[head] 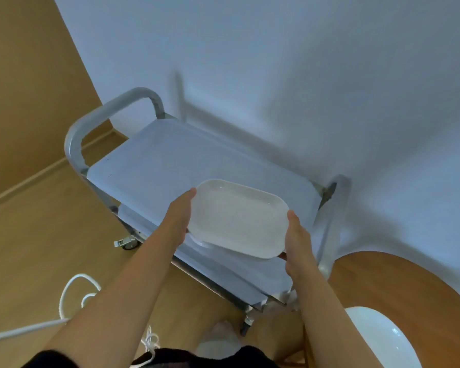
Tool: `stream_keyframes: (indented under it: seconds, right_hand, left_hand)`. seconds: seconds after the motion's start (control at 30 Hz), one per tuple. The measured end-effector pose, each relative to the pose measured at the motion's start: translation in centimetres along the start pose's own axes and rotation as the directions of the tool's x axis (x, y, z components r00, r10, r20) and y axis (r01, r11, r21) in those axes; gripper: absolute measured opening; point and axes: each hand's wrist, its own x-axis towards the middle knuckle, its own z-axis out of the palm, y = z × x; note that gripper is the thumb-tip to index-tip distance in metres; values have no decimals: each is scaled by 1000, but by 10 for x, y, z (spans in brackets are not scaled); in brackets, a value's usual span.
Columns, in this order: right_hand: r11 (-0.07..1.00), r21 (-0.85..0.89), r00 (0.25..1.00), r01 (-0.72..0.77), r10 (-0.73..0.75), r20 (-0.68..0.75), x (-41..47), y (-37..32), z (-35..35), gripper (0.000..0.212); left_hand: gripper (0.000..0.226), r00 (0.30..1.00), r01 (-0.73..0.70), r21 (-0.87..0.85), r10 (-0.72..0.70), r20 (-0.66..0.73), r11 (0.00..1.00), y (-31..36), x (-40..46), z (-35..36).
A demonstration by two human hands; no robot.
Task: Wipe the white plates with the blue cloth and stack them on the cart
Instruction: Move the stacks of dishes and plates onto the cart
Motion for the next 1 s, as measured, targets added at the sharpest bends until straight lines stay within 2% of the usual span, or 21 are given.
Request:
stream_keyframes:
  seconds: [0.13, 0.43, 0.57, 0.7, 1.0]
  right_hand:
    - [999, -2, 999, -48, 48, -20, 36, -20, 21, 29]
    - [989, 34, 974, -145, 149, -172, 91, -28, 46, 29]
    - [976, 114, 942, -187, 211, -262, 108, -24, 54, 28]
    - [964, 174, 911, -202, 250, -327, 120, -24, 60, 47]
    - [945, 204, 861, -254, 317, -397, 141, -16, 72, 56]
  left_hand:
    - [27, 999, 34, 39, -34, 23, 999, 20, 46, 15]
    - [22, 983, 107, 184, -132, 128, 977, 41, 119, 47]
    - [30, 959, 121, 306, -190, 208, 944, 49, 148, 59]
    - [33, 930, 117, 375, -234, 285, 920, 54, 171, 69]
    - [27, 884, 174, 433, -334, 327, 884, 48, 195, 72]
